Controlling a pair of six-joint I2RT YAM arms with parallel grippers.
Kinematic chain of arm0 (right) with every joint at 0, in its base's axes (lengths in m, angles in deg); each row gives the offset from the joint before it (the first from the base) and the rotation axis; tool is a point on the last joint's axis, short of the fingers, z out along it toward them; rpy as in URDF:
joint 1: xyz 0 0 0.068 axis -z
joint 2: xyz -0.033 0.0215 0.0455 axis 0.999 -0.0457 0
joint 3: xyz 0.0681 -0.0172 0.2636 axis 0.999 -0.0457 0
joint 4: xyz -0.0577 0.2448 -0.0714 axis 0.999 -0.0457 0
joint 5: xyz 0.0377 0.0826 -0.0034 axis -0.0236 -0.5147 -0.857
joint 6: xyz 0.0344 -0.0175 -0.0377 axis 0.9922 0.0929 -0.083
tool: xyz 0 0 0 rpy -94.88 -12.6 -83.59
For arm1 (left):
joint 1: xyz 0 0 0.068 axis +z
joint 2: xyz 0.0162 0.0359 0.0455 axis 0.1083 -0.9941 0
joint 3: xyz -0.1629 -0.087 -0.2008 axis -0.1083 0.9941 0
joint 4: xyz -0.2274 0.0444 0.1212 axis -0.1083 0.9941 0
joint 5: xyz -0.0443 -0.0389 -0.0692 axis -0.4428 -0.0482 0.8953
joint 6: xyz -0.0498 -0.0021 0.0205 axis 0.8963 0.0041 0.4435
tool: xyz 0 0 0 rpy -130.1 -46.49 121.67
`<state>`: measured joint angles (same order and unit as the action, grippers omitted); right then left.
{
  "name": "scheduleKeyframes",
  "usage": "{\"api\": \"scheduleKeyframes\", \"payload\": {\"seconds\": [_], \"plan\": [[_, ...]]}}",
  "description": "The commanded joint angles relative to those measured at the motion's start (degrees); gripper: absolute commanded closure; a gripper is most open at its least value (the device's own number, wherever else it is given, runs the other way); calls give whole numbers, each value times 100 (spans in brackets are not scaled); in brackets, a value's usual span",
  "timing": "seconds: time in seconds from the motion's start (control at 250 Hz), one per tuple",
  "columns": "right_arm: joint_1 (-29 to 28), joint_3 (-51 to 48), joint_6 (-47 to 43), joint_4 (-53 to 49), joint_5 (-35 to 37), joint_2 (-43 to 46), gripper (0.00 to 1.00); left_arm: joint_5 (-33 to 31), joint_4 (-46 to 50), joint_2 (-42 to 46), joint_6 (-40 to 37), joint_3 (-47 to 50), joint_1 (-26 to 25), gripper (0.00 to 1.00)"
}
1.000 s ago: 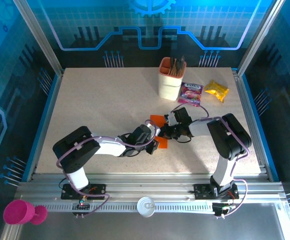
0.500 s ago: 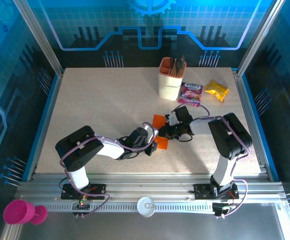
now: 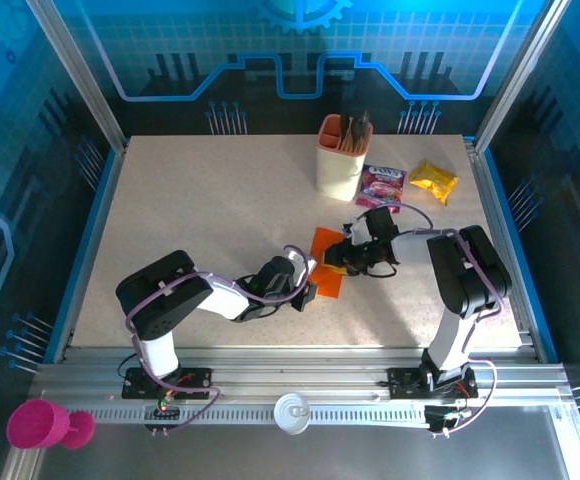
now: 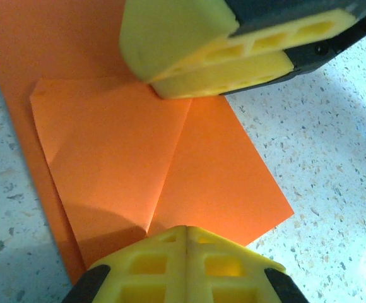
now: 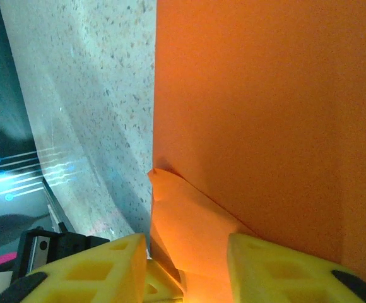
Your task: Fold a paper plane with a square sheet of paper (pick it up from the middle)
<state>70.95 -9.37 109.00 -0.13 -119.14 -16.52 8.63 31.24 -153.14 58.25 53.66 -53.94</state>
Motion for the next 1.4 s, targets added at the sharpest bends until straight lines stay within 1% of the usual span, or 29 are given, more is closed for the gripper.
{"api": "scheduleKeyframes", "payload": {"seconds": [0.0, 0.136, 0.344, 0.463, 0.555, 0.667, 0.759, 0.863, 0.951, 1.055, 1.154, 1.266, 1.37, 1.398], "plan": [[356, -32, -220, -418, 824, -4, 55, 62, 852, -249, 106, 253, 44, 100], [512, -35, -274, -550, 897, 60, 52, 44, 862, -267, 118, 242, 50, 100], [911, -217, -276, -543, 889, 202, 50, 39, 888, -267, 130, 231, 50, 100], [1010, -321, -249, -593, 871, 523, 50, 43, 934, -232, 203, 211, 49, 100], [986, -441, -178, -626, 879, 895, 50, 39, 1087, -174, 491, 159, 46, 100], [737, -542, -118, -740, 978, 1313, 59, 22, 1214, -1, 1091, 173, -29, 100], [377, -559, -74, -813, 1148, 1501, 72, -31, 1256, 158, 1559, 227, -138, 100], [-108, -438, 9, -797, 1255, 1407, 84, -90, 1307, 260, 1885, 241, -262, 100], [-439, -264, 88, -695, 1278, 1153, 92, -84, 1292, 253, 1984, 213, -292, 100], [-756, -23, 163, -574, 1287, 804, 96, -117, 1350, 224, 1927, 144, -293, 100], [-944, 136, 207, -514, 1351, 529, 98, -114, 1405, 243, 1858, 96, -296, 100], [-962, 202, 187, -515, 1506, 220, 99, -58, 1429, 377, 1761, 77, -268, 100], [-911, 156, 116, -525, 1562, 16, 100, 56, 1561, 794, 1747, 40, -135, 100], [-901, 130, 98, -512, 1557, -21, 100, 69, 1584, 919, 1750, 33, -94, 94]]}}
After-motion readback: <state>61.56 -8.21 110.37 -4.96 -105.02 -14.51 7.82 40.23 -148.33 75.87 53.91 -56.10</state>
